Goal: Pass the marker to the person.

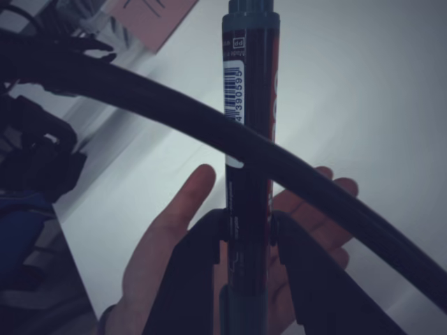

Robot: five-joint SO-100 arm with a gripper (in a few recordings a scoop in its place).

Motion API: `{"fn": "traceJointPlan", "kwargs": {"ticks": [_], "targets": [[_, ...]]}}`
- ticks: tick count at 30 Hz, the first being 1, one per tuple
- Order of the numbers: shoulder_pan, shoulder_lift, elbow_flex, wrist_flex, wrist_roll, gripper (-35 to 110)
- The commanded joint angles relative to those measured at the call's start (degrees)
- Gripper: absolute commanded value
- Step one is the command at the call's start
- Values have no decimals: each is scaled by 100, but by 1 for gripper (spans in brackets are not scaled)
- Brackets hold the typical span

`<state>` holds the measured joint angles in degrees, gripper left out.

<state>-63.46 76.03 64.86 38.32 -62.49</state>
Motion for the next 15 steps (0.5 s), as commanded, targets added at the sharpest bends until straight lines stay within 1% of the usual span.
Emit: {"fn": "traceJointPlan", "kwargs": {"ticks": [1,4,8,15], "targets": [[-185,352,-457,18,35,-5],[-316,352,-334,-123,0,-5],[-343,299,-369,-62,53,-5],[-79,132,-237,-149,-9,-5]]}}
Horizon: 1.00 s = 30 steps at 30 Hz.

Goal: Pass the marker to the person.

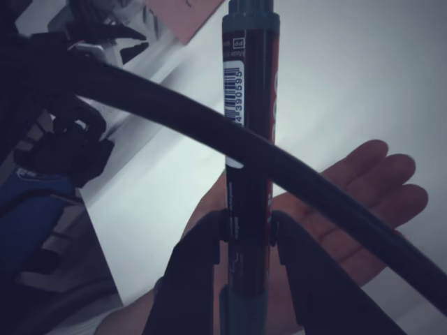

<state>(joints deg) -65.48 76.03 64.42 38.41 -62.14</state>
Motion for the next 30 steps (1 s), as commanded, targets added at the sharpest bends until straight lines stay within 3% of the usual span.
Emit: {"fn": "traceJointPlan", "kwargs": {"ticks": [1,30], "targets": [[167,79,-176,-202,-53,-5],[272,-677,97,-483,79,-5]]}}
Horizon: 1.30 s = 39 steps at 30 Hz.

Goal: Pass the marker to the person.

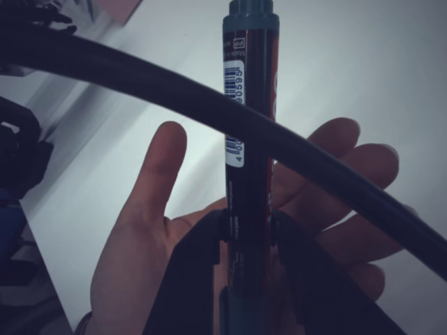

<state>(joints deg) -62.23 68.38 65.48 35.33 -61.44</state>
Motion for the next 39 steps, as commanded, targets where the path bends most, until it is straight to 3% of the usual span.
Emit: {"fn": "traceJointPlan", "kwargs": {"ticks": [1,15,39], "targets": [[-53,97,53,-220,-26,-4],[26,272,378,-466,-88,15],[105,624,650,-650,-132,19]]}}
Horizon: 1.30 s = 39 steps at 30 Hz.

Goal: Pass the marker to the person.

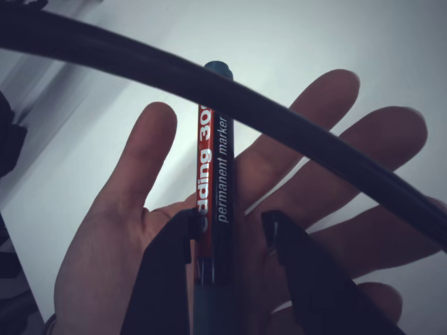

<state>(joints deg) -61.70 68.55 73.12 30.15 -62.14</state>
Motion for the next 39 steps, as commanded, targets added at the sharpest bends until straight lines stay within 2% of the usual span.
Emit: {"fn": "traceJointPlan", "kwargs": {"ticks": [1,39], "targets": [[53,633,-141,-114,-62,19],[571,2118,-26,703,-545,21]]}}
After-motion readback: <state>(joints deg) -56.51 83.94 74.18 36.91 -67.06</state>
